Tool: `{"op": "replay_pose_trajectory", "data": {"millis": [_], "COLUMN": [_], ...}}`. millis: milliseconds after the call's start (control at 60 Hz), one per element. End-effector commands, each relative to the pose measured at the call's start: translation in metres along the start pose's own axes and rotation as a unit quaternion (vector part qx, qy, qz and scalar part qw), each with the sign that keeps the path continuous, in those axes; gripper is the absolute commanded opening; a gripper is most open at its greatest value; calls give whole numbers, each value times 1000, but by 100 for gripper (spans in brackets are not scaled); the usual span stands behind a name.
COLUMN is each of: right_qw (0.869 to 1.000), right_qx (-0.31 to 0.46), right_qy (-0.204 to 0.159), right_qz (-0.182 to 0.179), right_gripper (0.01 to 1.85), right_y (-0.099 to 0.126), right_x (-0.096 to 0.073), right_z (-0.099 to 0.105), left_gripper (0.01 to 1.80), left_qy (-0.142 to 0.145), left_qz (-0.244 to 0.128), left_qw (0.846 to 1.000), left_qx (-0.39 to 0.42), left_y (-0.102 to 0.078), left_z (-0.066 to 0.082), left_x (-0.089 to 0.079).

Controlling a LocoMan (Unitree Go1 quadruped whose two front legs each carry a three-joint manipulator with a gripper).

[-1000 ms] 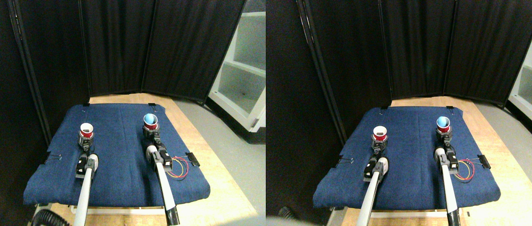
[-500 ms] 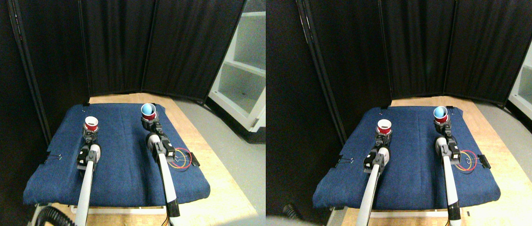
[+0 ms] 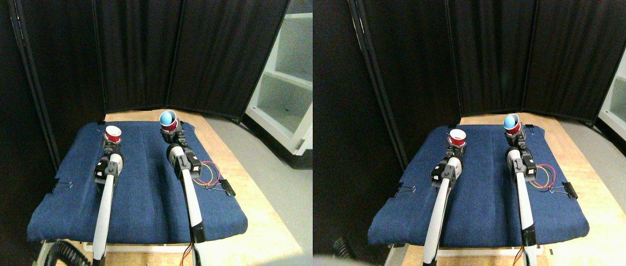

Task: Pour (bimanual)

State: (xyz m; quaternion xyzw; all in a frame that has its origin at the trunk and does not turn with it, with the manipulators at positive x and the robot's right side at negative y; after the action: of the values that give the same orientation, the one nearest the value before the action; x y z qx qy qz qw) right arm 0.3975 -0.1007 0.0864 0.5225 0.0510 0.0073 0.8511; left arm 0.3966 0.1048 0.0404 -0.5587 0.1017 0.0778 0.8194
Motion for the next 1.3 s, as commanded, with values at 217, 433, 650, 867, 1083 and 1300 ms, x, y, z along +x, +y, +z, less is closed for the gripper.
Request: {"op": "replay_pose_trajectory", "data": {"millis": [217,433,650,867,1083,1300], "right_qw": [1000,997,995,993,988,982], "right_qx": [-15,-69,-77,-97,-128,-173], "right_qy": [8,24,45,49,66,62], "right_qz": [24,35,39,35,55,47], "right_gripper": [33,33,33,33,33,33], "right_y": [27,36,46,54,56,55], "right_x": [8,11,12,11,12,16], "right_z": [1,0,-5,-9,-11,-14], "left_gripper": [33,33,33,33,33,33], "left_qy": [21,46,60,80,87,100], "left_qz": [-20,-11,-11,-17,-15,-12], "left_qw": [999,998,998,996,996,995], "left_qx": [32,34,33,34,32,21], "left_y": [-32,-43,-53,-63,-71,-74], "left_z": [-11,-27,-39,-47,-55,-61], "left_x": [4,2,1,-2,-5,-10]}}
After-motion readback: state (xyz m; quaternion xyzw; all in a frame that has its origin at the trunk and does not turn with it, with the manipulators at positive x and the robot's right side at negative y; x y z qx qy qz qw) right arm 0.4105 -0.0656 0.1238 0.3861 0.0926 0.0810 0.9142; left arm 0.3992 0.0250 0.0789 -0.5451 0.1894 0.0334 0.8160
